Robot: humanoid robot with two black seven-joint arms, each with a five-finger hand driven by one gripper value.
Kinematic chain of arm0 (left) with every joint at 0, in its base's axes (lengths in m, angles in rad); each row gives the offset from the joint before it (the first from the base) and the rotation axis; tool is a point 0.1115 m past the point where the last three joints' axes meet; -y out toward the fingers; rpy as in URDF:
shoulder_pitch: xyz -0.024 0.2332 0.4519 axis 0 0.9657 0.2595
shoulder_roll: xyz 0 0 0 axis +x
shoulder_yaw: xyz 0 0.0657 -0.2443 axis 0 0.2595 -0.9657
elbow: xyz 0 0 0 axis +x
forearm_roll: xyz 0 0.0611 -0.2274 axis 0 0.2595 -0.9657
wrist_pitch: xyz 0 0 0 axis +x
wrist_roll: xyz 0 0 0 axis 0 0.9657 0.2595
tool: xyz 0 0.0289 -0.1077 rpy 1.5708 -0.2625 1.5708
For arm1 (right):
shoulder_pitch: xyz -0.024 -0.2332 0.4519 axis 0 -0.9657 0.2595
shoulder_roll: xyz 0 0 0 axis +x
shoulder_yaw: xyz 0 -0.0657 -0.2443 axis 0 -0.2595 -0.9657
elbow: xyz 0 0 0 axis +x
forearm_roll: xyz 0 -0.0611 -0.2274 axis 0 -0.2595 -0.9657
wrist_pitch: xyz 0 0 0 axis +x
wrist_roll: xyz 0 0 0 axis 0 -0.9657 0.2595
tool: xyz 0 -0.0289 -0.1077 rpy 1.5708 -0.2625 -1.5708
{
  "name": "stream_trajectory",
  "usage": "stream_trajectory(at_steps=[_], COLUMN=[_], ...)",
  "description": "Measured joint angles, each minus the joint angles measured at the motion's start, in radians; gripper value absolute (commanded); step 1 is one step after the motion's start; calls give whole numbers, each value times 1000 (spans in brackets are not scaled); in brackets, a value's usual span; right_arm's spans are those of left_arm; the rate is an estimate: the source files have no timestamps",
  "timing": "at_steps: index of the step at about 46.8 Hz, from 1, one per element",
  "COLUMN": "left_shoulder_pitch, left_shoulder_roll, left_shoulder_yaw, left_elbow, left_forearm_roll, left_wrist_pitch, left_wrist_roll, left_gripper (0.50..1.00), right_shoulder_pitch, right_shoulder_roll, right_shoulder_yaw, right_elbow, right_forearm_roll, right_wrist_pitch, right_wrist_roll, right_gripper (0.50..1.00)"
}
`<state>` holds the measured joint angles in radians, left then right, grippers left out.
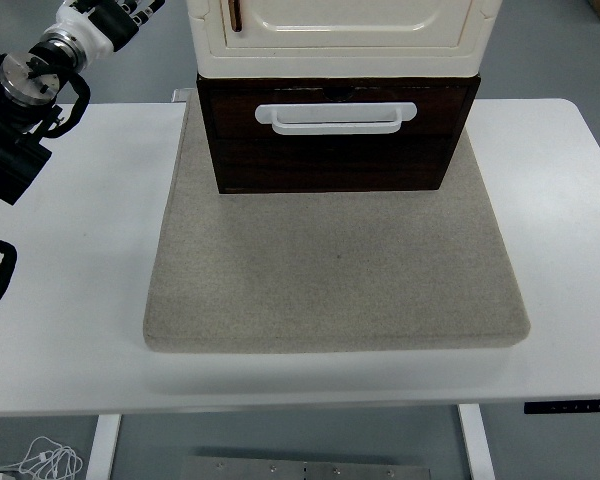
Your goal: Open the drawer under the combination cabinet
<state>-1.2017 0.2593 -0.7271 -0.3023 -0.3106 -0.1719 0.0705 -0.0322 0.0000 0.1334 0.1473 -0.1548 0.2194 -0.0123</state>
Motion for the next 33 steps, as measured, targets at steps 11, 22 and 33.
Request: stream_trajectory(at_steps=[11,22,33], left_shoulder_pitch=[0,-2,-13], left_shoulder_roll=[1,13,35], left_shoulder_yaw=[0,-12,-19], left_elbow=[1,2,5], left_forearm_roll=[0,-8,-13], left_wrist_pitch=[0,-1,-9], left_wrist_roll=[0,0,0], left_gripper=[1000,1000,1000], right_shoulder_pitch=[0,0,0], right_shoulder_roll=[0,0,0], right_shoulder_yaw=[0,0,0], right_elbow=[0,0,0], right_forearm_roll=[0,0,0], right_wrist_pitch=[0,0,0], right_wrist_roll=[0,0,0], right_gripper=[926,926,926])
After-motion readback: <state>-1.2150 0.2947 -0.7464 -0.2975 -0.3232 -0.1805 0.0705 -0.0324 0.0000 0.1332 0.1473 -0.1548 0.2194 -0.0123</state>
